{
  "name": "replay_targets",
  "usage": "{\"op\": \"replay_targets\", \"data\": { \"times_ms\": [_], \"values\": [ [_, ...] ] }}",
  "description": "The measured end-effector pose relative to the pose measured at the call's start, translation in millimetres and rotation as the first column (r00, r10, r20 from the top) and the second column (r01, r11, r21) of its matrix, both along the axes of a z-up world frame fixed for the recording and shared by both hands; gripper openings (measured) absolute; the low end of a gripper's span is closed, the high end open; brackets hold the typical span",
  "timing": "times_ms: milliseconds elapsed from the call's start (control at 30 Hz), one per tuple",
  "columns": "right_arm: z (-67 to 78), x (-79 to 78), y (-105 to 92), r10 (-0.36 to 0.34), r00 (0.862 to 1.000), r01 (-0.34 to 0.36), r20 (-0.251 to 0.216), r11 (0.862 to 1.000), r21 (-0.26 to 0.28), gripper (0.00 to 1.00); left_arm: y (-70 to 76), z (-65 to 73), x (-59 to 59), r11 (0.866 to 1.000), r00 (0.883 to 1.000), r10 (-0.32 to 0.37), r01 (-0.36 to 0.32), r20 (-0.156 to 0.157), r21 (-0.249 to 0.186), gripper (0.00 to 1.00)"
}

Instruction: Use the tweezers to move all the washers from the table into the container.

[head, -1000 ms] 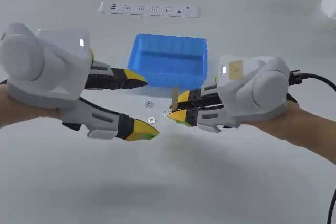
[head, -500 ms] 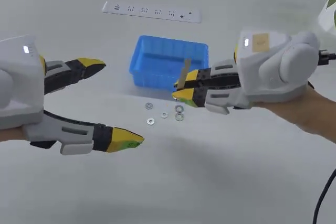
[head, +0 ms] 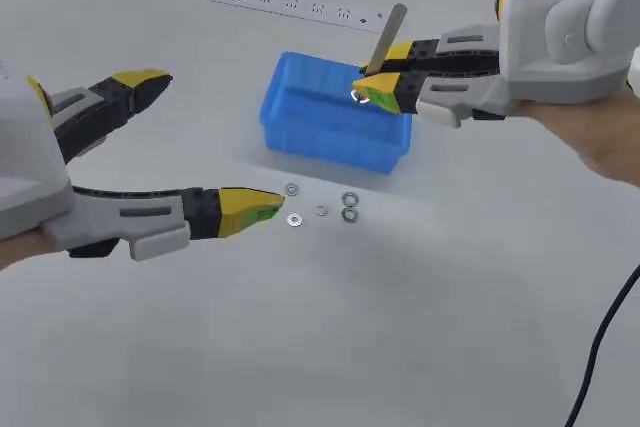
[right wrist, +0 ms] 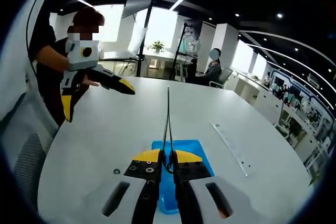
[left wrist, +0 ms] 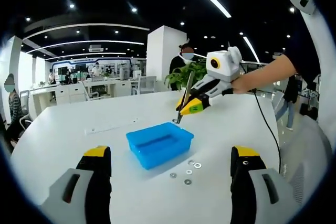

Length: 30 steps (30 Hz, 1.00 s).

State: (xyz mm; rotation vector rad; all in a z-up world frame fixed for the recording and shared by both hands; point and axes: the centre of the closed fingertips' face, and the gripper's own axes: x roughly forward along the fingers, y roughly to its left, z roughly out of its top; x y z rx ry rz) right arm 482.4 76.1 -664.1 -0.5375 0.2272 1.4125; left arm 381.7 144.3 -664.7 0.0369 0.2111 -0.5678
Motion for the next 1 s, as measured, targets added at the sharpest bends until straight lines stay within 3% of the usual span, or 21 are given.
{"op": "replay_targets", "data": {
  "times_ms": [133, 200, 567, 767, 1000],
  "values": [
    [-19.6, 19.0, 7.3, -0.007, 1.0, 0.007, 0.002, 0.999, -0.037, 0.09, 1.8, -5.0, -2.9, 1.0, 1.0, -0.007, 0.007, -0.016, -0.001, 1.0],
    [-37.0, 29.1, 11.7, -0.015, 1.0, 0.014, -0.005, 0.998, -0.066, 0.09, 1.3, -8.0, -5.1, 1.0, 1.0, -0.015, 0.015, -0.025, 0.011, 1.0],
    [-90.0, 39.3, 27.3, -0.022, 0.998, 0.014, -0.067, 0.993, -0.113, 0.09, 9.0, -29.8, -11.2, 0.999, 0.995, 0.004, 0.0, -0.101, 0.035, 1.0],
    [-100.3, 39.4, 25.9, -0.008, 0.999, 0.003, -0.037, 0.99, -0.141, 0.09, 11.0, -26.2, -10.6, 0.999, 0.995, 0.017, -0.014, -0.099, 0.038, 1.0],
    [-98.8, 38.1, 31.3, -0.003, 0.999, -0.002, -0.038, 0.992, -0.127, 0.1, 14.3, -25.3, -9.8, 0.998, 0.994, 0.023, -0.017, -0.105, 0.061, 1.0]
  ]
}}
